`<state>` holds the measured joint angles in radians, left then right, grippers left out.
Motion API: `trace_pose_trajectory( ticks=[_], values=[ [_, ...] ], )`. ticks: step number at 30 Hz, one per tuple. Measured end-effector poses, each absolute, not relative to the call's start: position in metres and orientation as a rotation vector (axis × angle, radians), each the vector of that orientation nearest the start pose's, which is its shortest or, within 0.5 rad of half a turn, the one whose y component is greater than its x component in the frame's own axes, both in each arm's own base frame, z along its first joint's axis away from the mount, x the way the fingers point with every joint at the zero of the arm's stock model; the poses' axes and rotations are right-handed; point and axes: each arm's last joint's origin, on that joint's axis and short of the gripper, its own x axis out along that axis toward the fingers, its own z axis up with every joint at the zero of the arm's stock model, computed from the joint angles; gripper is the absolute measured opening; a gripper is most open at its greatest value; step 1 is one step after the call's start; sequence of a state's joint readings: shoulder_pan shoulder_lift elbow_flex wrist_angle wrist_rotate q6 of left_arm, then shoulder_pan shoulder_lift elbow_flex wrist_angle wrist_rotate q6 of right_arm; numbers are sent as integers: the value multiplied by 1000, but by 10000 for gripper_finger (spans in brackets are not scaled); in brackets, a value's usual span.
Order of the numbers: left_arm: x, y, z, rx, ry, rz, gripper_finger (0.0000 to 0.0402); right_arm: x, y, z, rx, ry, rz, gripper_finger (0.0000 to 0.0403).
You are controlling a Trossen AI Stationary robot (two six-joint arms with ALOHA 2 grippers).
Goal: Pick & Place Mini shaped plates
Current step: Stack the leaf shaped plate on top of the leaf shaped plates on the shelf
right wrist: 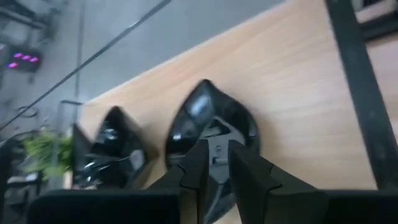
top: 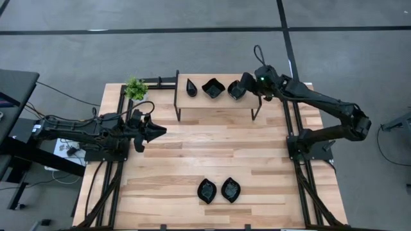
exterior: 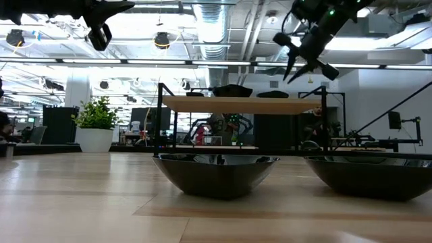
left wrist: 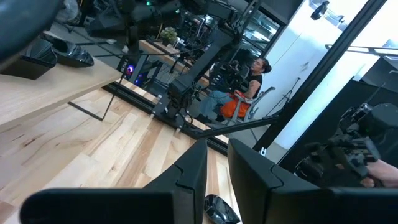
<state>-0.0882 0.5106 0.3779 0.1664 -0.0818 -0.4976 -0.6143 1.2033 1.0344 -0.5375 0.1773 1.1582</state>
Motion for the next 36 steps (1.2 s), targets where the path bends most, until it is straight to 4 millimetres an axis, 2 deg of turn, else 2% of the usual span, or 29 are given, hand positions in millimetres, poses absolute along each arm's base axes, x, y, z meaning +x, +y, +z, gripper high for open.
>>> trace_pose_trajectory(
  ticks=[4,8,13,17,22,29,36],
  values=[
    [137,-10,263,-500,-31,-15,66,195,-136,318,1180,204,-982,56],
    [137,-10,263,-501,-31,-15,66,189,-113,333,1169,239,-792,56],
    [137,-10,263,-501,-31,-15,66,183,-66,348,1118,355,-484,56],
    [137,-10,263,-501,-31,-15,66,178,-23,348,1123,501,-338,56],
    [137,-10,263,-501,-31,-15,66,179,25,336,1118,722,-250,56],
    [137,-10,263,-500,-31,-15,66,197,85,307,1063,984,-212,56],
    [137,-10,263,-498,-29,-21,66,220,125,265,946,1166,-271,56]
  ],
)
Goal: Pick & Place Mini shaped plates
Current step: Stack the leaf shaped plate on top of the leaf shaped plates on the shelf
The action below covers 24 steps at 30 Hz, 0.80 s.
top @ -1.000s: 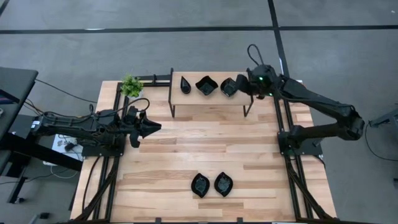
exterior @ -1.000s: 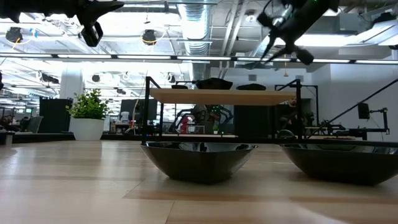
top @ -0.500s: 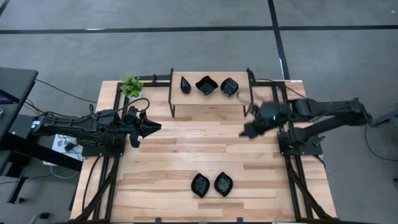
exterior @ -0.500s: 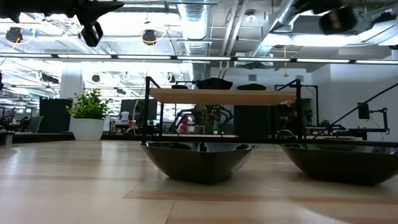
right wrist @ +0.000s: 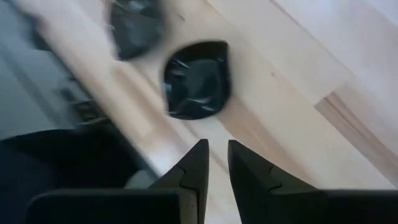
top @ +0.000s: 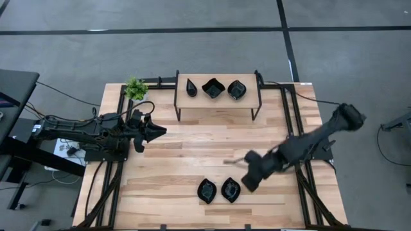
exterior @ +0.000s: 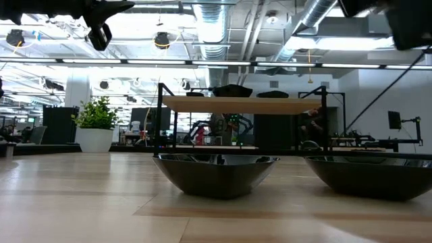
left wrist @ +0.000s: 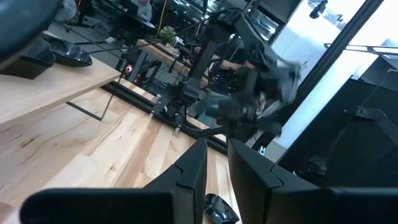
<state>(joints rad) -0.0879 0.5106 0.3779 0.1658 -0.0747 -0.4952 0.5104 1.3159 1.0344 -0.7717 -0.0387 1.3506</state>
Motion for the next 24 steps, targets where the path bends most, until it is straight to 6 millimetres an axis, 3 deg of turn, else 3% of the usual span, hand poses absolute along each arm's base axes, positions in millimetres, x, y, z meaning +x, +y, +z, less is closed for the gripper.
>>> trace_pose_trajectory(
  ticks=[8,15,24],
  values=[
    [137,-12,263,-495,-7,-107,66,243,142,216,855,1306,-388,57],
    [136,-14,263,-496,11,-176,66,264,151,194,818,1281,-315,80],
    [136,-16,263,-499,23,-223,66,275,153,166,767,1322,-352,133]
  ],
)
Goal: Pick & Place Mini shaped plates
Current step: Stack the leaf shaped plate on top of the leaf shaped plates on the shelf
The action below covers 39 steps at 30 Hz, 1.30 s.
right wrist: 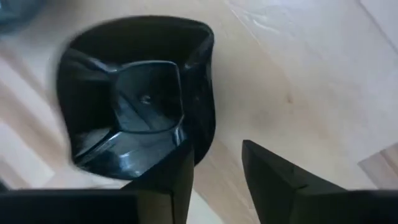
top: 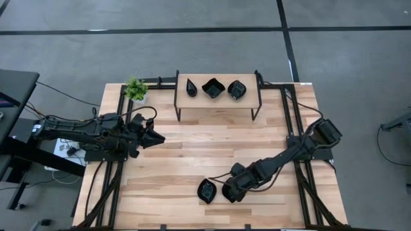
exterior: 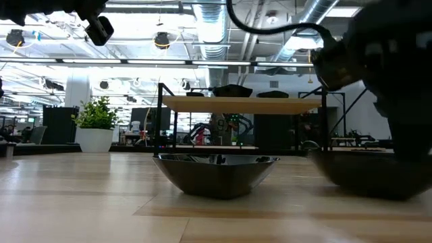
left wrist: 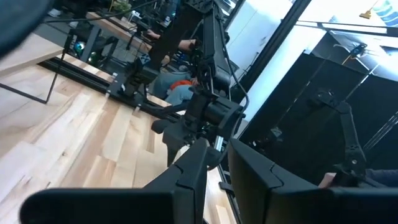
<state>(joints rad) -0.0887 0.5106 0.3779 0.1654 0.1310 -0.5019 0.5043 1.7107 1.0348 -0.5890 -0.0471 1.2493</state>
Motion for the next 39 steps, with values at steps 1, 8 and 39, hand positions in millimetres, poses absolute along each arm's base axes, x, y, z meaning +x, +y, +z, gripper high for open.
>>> trace_pose_trajectory(
  ticks=[1,8,39],
  values=[
    [136,-16,263,-500,23,-223,66,275,153,164,762,1326,-357,135],
    [136,-16,263,-502,24,-223,66,278,150,161,776,1285,-366,136],
    [136,-16,263,-502,23,-221,66,286,139,163,820,1249,-367,30]
  ],
)
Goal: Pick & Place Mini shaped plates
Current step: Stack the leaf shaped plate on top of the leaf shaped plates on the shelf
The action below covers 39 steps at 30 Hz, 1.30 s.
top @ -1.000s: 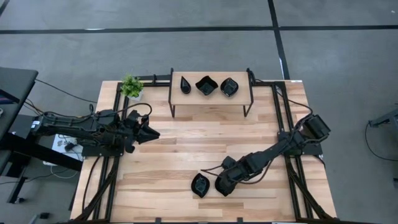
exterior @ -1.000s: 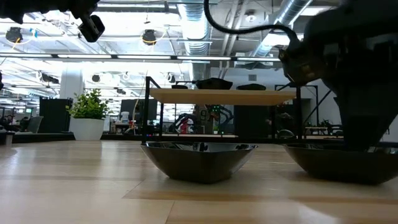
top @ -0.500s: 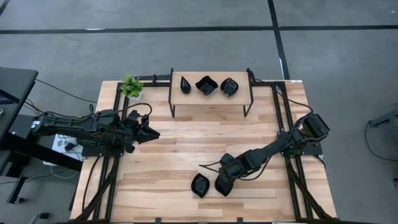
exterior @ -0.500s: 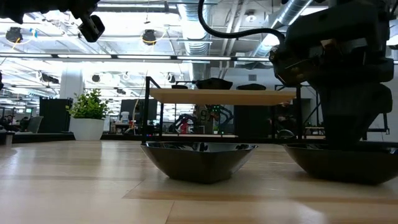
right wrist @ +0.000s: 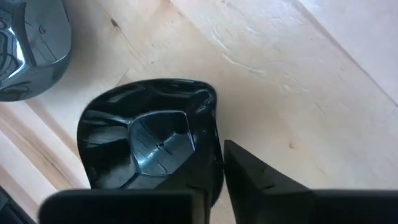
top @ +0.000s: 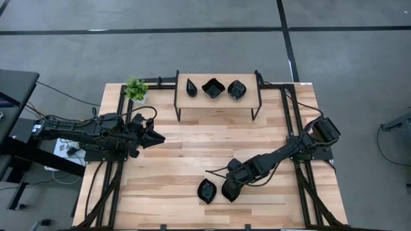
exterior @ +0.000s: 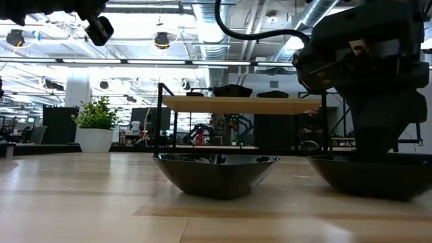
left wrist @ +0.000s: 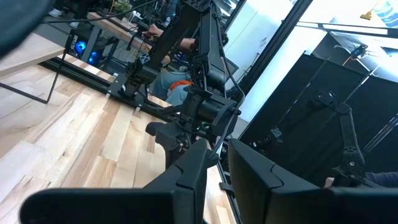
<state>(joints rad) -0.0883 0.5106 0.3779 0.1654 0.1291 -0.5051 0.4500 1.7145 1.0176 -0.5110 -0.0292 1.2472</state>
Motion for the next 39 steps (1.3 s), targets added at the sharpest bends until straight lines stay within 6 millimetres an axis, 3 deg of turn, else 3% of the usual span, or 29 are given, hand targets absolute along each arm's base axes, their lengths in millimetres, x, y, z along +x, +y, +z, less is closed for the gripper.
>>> trace_pose_trajectory(
  ticks=[4,16,20,30,39],
  values=[
    [136,-16,263,-502,23,-221,66,287,139,163,821,1248,-366,4],
    [136,-16,263,-503,23,-221,66,286,139,163,826,1263,-364,2],
    [136,-16,263,-503,22,-221,66,283,139,173,850,1263,-329,2],
    [136,-16,263,-502,22,-221,66,253,117,244,889,1113,-216,1],
    [136,-16,263,-500,22,-221,66,218,69,310,796,761,-144,0]
  ],
)
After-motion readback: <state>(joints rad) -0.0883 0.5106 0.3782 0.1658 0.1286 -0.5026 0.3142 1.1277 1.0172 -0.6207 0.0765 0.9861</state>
